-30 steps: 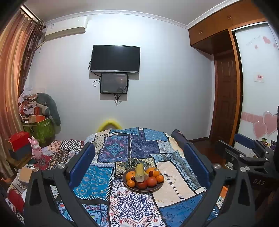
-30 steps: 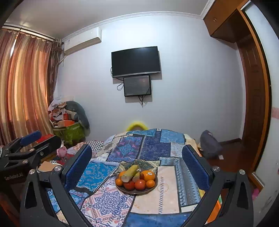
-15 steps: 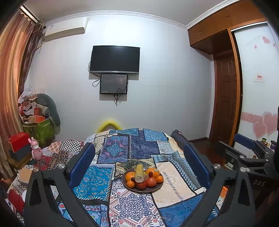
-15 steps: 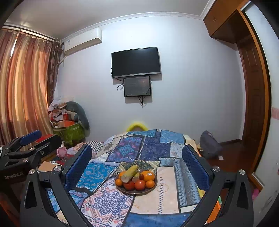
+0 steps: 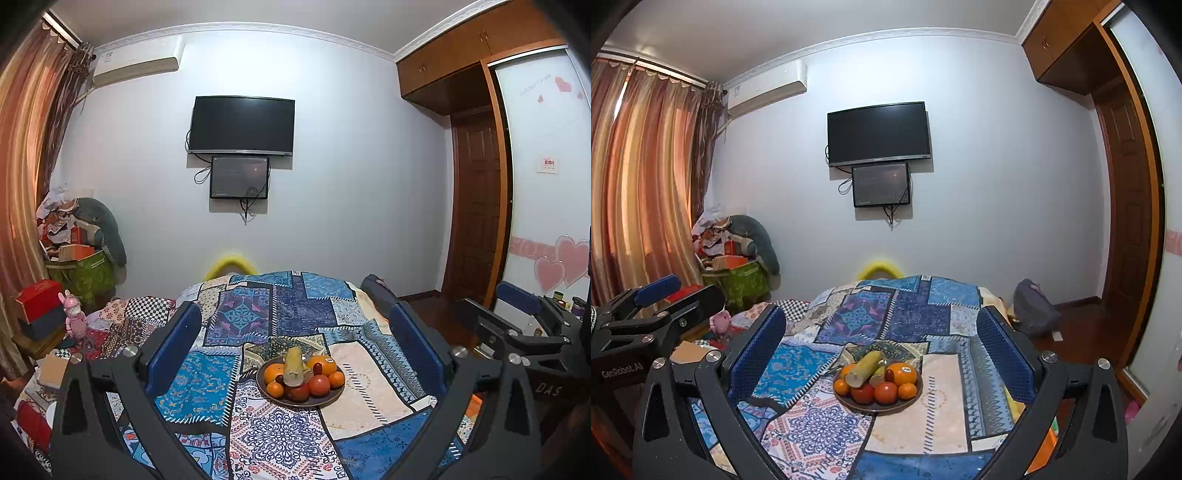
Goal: Organize fruits
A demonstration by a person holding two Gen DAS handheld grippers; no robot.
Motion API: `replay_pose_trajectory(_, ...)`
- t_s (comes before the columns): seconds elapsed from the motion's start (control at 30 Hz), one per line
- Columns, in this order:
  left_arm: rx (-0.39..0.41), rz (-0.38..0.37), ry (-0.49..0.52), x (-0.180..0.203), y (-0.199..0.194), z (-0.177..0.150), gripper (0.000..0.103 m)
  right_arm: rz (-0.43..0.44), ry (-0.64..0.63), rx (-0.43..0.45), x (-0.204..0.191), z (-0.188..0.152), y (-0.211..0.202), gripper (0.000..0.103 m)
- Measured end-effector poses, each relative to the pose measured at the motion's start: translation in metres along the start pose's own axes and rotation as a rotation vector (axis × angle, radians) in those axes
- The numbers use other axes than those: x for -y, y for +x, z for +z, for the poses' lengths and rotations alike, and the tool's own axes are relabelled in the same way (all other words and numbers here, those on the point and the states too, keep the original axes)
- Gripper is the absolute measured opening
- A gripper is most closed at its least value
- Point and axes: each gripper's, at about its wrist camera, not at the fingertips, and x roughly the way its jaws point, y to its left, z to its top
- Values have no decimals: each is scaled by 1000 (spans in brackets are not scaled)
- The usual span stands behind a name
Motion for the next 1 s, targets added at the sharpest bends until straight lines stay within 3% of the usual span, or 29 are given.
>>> replay_pose_trajectory(1.0,-31,-19,21,0,1,-2,103,9,11,-4,2,1,1,103)
